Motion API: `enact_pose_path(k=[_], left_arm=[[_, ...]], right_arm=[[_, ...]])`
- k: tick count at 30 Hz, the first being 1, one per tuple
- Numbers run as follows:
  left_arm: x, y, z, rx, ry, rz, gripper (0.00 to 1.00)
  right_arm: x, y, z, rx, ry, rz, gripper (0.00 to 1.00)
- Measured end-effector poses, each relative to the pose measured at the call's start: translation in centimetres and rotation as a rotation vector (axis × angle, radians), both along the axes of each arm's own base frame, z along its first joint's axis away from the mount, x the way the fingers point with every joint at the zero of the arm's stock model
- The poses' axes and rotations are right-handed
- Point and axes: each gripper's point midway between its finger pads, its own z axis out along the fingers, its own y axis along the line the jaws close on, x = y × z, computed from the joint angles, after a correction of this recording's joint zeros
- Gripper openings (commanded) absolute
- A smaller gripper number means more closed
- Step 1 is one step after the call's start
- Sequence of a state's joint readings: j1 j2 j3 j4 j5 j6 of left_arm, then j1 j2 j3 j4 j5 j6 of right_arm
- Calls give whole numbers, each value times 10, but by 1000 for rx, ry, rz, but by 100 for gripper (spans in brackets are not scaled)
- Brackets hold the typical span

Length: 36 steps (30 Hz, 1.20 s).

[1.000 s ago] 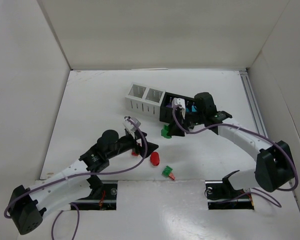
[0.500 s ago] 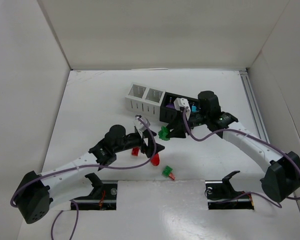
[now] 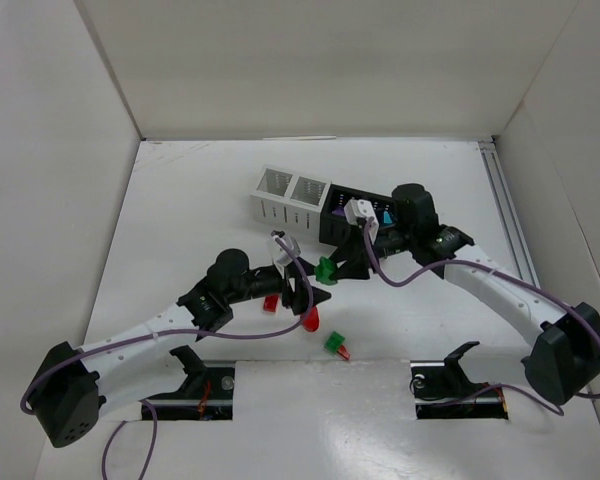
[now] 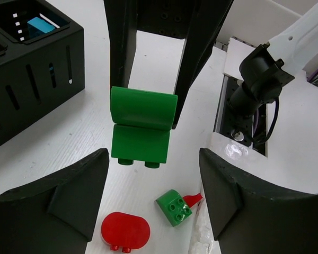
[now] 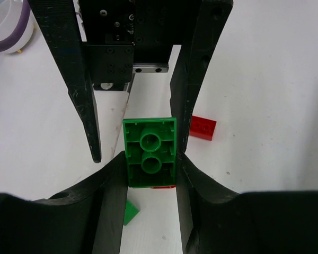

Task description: Sort the legos into containers by color

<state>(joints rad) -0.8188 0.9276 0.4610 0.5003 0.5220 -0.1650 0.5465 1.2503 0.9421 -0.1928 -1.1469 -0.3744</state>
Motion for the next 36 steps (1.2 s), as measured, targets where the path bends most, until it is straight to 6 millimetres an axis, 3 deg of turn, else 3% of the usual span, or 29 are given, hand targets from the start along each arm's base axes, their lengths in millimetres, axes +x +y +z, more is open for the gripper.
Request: enact_pose_path(k=[13,19,24,32,36], left_arm=[[0,-2,8,-16,-18,-11,36],[1,-2,6,-8,-25,-12,9],[6,-1,7,-9,-30,18,4],[23,8,-7,31,28,147,2],[41,20,-16,54,83,289,4]], right_arm=[[-8,5,0,2,-6,31,18],[-9,5,0,1,-5,32,17],[-2,0,1,6,-3,15,16],[48,-36,5,0,-40,-157,16],[73,-52,10,-41,-90,-247,16]])
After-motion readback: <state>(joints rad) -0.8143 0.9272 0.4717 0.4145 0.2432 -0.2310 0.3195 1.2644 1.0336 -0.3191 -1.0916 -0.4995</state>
